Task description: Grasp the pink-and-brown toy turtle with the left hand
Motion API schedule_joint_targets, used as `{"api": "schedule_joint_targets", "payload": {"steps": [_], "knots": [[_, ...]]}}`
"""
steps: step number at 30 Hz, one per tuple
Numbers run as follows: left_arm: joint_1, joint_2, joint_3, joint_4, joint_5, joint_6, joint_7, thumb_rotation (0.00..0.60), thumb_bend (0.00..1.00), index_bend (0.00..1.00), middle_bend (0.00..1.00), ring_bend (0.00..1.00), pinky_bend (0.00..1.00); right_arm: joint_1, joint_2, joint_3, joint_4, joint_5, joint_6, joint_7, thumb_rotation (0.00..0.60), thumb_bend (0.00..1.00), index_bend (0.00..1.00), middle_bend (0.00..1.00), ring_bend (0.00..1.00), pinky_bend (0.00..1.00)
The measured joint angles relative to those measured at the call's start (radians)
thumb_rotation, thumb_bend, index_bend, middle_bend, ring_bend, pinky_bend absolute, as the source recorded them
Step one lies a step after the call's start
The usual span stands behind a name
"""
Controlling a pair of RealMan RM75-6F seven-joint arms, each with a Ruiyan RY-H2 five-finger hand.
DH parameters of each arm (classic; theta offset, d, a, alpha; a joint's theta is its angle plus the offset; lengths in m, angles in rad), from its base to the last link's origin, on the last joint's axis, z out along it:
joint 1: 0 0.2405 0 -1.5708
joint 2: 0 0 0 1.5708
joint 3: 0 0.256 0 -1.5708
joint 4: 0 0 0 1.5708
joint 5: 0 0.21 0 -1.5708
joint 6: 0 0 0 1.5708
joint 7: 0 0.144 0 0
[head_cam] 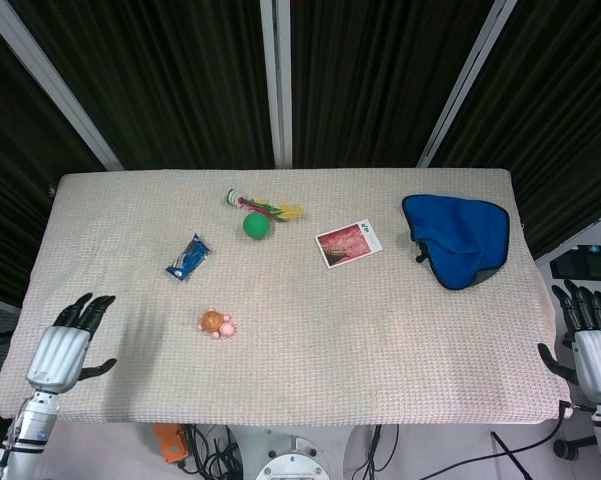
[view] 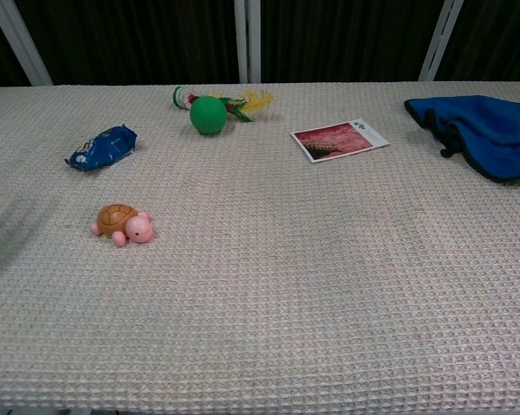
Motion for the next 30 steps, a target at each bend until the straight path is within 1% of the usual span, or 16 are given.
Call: {"api": "schedule_joint_targets", "payload": {"steps": [2,8,11,15,19,22,28,30], "knots": [[-0.024,-0.005,-0.004,-0.014,0.010,-0.027,0.009,0.600,0.09,0.10,0.14,0.05,0.21,0.000,0.001,0.000,0.001,0.001,0.000,0.002,0.600,0.21,0.00,0.00,0.00,0.00],[-0.126,-0.043,-0.023,-0.049,0.025,-0.162,0.048,0.600,0.11,0.12,0.15,0.06,0.22,-0.005,0.005,0.003,0.008,0.007,0.004,0.016,0.600,0.21,0.00,0.00,0.00,0.00],[-0.179,-0.079,-0.035,-0.049,0.014,-0.239,0.070,0.600,0.13,0.14,0.18,0.10,0.26,-0.008,0.007,0.004,0.014,0.013,0.005,0.024,0.600,0.22,0.00,0.00,0.00,0.00],[-0.237,-0.137,-0.051,-0.032,-0.033,-0.328,0.095,0.600,0.16,0.14,0.18,0.11,0.28,-0.010,0.011,0.005,0.023,0.020,0.001,0.039,0.600,0.22,0.00,0.00,0.00,0.00],[-0.275,-0.179,-0.060,-0.004,-0.068,-0.372,0.111,0.600,0.17,0.16,0.20,0.13,0.31,-0.009,0.011,0.008,0.035,0.025,-0.004,0.052,0.600,0.21,0.00,0.00,0.00,0.00],[-0.294,-0.202,-0.063,0.018,-0.076,-0.385,0.112,0.600,0.17,0.18,0.22,0.15,0.33,-0.008,0.010,0.008,0.042,0.027,-0.010,0.059,0.600,0.22,0.00,0.00,0.00,0.00],[-0.329,-0.235,-0.066,0.064,-0.085,-0.411,0.114,0.600,0.21,0.20,0.23,0.15,0.34,-0.010,0.008,0.009,0.052,0.031,-0.010,0.069,0.600,0.22,0.00,0.00,0.00,0.00],[-0.337,-0.243,-0.067,0.083,-0.090,-0.415,0.128,0.600,0.22,0.22,0.25,0.17,0.35,-0.011,0.008,0.010,0.055,0.034,-0.009,0.071,0.600,0.22,0.00,0.00,0.00,0.00]]}}
